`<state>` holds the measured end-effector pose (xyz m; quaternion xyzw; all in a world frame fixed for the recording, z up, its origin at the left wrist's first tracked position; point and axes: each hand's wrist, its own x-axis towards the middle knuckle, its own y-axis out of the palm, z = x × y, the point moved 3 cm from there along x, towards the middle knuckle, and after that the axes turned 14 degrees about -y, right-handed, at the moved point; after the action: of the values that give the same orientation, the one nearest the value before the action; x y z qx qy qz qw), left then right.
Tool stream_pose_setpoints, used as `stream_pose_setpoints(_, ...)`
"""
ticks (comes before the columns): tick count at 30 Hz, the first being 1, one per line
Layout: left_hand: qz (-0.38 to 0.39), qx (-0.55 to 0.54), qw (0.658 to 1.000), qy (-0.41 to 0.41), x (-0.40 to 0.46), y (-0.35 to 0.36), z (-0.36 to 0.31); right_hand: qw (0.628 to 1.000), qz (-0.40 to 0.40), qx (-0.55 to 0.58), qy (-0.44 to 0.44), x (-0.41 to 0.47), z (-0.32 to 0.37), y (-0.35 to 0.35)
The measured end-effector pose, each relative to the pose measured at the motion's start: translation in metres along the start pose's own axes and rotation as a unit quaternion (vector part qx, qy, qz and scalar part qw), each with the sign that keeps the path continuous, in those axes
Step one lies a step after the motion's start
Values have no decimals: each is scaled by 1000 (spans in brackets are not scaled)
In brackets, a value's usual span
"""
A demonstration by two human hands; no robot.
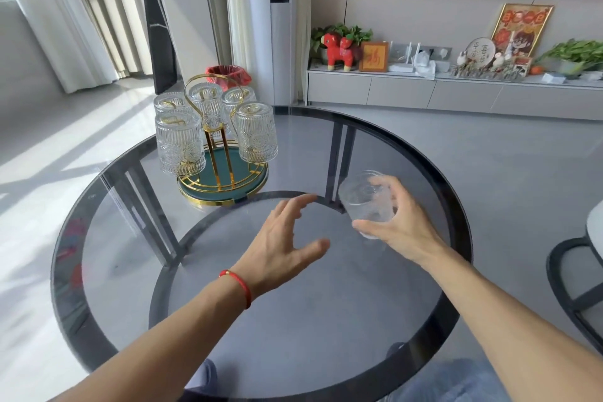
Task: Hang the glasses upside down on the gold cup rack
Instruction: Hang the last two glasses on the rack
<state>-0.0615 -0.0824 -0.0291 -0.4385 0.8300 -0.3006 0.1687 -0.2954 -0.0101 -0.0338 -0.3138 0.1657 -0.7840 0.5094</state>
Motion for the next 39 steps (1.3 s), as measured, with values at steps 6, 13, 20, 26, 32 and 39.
stream_pose_setpoints(6, -7, -152, 987, -47, -3, -6, -8, 987, 127, 32, -92, 0, 49, 39)
stream_pose_setpoints(13, 7, -435, 888, -151, 6, -36, 13, 943, 134, 300, 59, 0, 61, 57)
stream_pose_setpoints(20, -19, -199, 977, -73, 15, -62, 48, 945, -12, 326, 38, 19, 86, 72)
stream_pose_setpoints(26, -109, 281, 952, -59, 24, -59, 96, 984, -104, 55, -134, 61, 145, 61)
stream_pose_setpoints(32, -111, 335, 933, -65, 32, -51, 105, 970, -61, -86, -220, 110, 201, 80)
stream_pose_setpoints(39, -107, 334, 933, -73, 34, -49, 108, 952, 11, -173, -251, 140, 208, 117)
